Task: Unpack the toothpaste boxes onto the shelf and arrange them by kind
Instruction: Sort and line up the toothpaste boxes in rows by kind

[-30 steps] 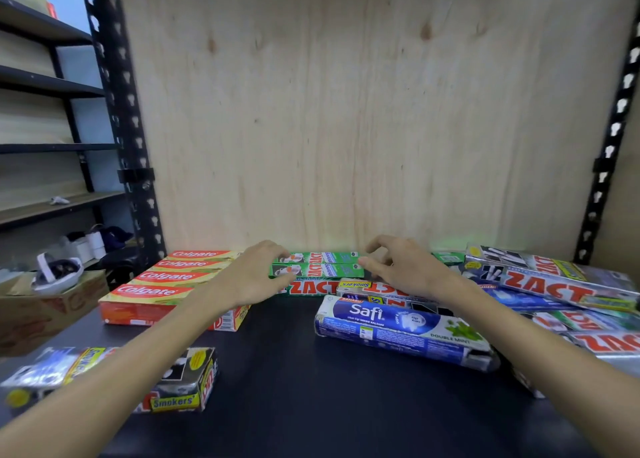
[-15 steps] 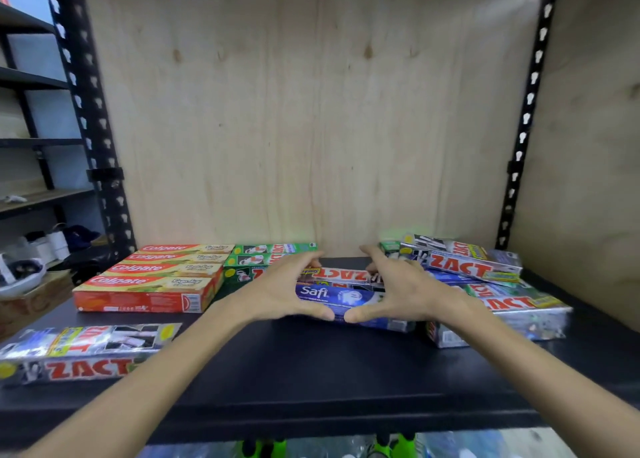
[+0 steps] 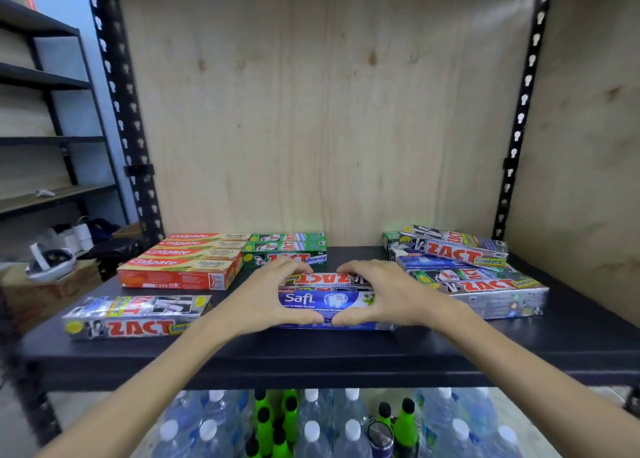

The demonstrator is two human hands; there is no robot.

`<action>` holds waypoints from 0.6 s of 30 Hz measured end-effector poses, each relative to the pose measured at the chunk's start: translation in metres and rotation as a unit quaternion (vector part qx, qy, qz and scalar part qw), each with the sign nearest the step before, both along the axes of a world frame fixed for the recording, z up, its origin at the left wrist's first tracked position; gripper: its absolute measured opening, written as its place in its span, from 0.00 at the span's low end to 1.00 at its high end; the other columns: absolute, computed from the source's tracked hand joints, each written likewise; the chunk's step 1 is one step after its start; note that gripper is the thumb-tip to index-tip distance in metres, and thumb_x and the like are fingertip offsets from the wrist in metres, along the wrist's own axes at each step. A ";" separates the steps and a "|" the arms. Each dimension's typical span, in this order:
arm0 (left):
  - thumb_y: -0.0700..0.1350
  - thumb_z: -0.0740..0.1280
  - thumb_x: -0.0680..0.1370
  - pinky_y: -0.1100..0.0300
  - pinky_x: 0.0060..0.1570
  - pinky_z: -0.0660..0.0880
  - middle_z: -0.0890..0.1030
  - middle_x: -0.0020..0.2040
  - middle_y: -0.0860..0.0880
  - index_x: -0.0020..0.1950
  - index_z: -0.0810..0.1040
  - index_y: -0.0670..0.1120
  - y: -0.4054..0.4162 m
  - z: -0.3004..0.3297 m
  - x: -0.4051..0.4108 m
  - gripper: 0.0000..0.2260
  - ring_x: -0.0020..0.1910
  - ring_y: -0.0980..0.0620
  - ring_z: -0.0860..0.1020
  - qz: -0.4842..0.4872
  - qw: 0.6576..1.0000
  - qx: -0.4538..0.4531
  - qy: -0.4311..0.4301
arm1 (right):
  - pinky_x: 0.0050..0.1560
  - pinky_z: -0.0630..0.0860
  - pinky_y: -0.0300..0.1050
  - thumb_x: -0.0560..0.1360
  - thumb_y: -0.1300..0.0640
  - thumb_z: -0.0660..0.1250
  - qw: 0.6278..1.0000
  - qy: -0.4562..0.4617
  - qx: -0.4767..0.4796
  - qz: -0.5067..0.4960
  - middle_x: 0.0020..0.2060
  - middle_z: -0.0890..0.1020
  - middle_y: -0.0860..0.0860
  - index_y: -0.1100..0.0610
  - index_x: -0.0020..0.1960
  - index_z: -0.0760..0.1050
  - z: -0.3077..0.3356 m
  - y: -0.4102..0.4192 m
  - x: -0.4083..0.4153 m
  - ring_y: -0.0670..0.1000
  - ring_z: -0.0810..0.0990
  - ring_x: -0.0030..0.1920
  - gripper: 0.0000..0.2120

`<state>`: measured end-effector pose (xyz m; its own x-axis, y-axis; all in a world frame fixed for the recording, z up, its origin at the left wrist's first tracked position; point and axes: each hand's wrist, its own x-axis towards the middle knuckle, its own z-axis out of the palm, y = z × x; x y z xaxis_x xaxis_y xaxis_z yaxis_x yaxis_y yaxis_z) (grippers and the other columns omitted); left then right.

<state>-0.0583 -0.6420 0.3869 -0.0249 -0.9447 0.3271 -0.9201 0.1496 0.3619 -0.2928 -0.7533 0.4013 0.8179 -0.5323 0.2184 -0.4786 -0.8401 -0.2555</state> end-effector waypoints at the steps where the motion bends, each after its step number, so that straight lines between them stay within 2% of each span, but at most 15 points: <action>1: 0.71 0.73 0.65 0.59 0.64 0.70 0.70 0.64 0.64 0.68 0.70 0.61 0.007 0.000 0.000 0.34 0.63 0.65 0.69 0.002 1.000 -0.002 -0.002 | 0.71 0.65 0.48 0.66 0.29 0.72 1.000 -0.013 0.002 0.004 0.66 0.74 0.44 0.45 0.73 0.66 -0.001 0.006 -0.001 0.47 0.70 0.66 0.41; 8: 0.76 0.68 0.64 0.57 0.64 0.71 0.69 0.62 0.67 0.67 0.69 0.61 0.042 0.001 -0.005 0.36 0.63 0.64 0.70 0.022 0.999 -0.005 -0.024 | 0.71 0.66 0.48 0.66 0.29 0.72 0.998 -0.049 0.031 0.014 0.66 0.74 0.42 0.44 0.74 0.66 -0.010 0.033 -0.003 0.43 0.69 0.65 0.41; 14: 0.77 0.66 0.66 0.58 0.63 0.72 0.67 0.65 0.64 0.72 0.66 0.60 0.042 0.010 -0.010 0.39 0.64 0.63 0.70 0.034 0.997 0.035 -0.059 | 0.77 0.51 0.49 0.70 0.31 0.69 0.998 -0.049 0.032 0.000 0.74 0.68 0.45 0.47 0.78 0.61 -0.002 0.038 -0.015 0.49 0.59 0.75 0.43; 15: 0.77 0.66 0.66 0.58 0.64 0.71 0.67 0.66 0.64 0.73 0.66 0.60 0.042 0.011 -0.011 0.40 0.64 0.63 0.69 0.033 0.996 0.040 -0.067 | 0.79 0.51 0.50 0.70 0.30 0.68 0.998 -0.061 0.031 -0.003 0.74 0.69 0.45 0.46 0.78 0.61 -0.002 0.036 -0.018 0.49 0.60 0.75 0.42; 18: 0.75 0.67 0.67 0.58 0.68 0.66 0.66 0.70 0.64 0.75 0.64 0.61 0.040 0.015 -0.016 0.40 0.66 0.63 0.67 0.019 0.995 0.057 -0.083 | 0.76 0.60 0.51 0.69 0.26 0.63 0.995 -0.095 0.027 -0.024 0.73 0.70 0.45 0.44 0.76 0.64 -0.002 0.025 -0.034 0.48 0.63 0.74 0.41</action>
<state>-0.0744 -0.6017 0.4021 -0.0331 -0.9766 0.2123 -0.9726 0.0803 0.2180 -0.3272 -0.7283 0.3989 0.7374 -0.5856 0.3368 -0.4569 -0.7995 -0.3899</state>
